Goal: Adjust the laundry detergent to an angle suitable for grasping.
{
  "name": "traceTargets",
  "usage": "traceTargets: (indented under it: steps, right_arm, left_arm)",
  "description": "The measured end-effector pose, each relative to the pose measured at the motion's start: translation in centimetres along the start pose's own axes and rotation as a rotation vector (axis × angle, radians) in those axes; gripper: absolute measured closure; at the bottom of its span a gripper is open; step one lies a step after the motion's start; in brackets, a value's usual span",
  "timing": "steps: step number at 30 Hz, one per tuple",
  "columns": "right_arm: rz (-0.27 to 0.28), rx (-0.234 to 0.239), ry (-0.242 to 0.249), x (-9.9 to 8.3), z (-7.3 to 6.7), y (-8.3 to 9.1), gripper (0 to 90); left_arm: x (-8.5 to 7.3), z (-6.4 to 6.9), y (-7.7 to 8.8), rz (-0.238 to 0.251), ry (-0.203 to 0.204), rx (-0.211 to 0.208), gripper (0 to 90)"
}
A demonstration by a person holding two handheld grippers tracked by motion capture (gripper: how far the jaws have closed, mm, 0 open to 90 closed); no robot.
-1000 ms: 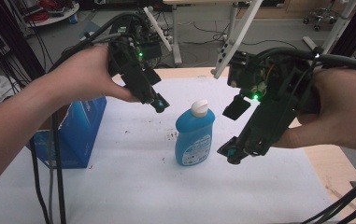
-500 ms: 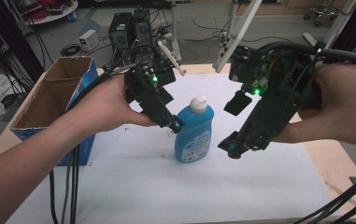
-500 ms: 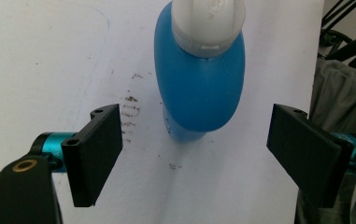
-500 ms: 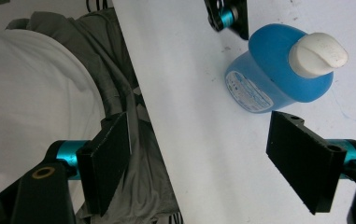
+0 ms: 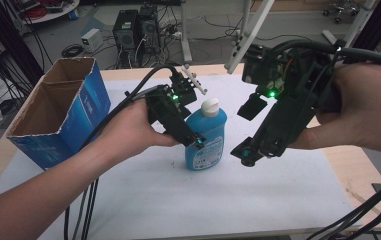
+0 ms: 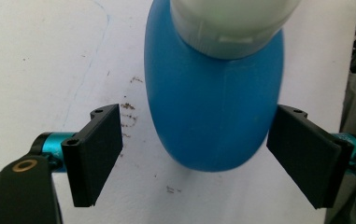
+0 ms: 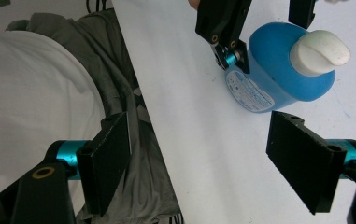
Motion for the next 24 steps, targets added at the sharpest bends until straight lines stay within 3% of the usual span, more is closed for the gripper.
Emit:
traceTargets:
  steps: [5,7,12,20,24]
  right_arm:
    - [-0.003,0.002,0.002,0.0,0.0,-0.2,21.5]
    - [0.0,0.005,0.004,0.1,0.0,-0.3,21.5]
    - [-0.001,0.006,0.007,0.1,0.0,-0.3,21.5]
    - [0.0,0.005,-0.004,0.1,0.1,-0.3,21.5]
    - [-0.001,0.006,-0.002,0.2,0.1,-0.4,21.5]
  left_arm:
    - [0.2,0.1,-0.8,0.027,0.019,0.012,18.4]
    - [0.2,0.2,-1.1,0.016,0.017,0.027,18.5]
    - [0.3,0.4,-1.6,0.037,0.022,0.024,18.5]
    - [0.2,0.2,-2.3,0.074,0.073,0.024,18.5]
    - [0.0,0.3,-2.5,0.069,0.07,0.024,18.8]
Point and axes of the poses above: each handheld gripper's, and its own axes: y roughly backward along the jaws, x roughly out of its top, z roughly to its right, the point moved 9 cm from there along -y, roughly forward along the jaws, and after that the axes turned 4 degrees about x, right-handed, at the moved point
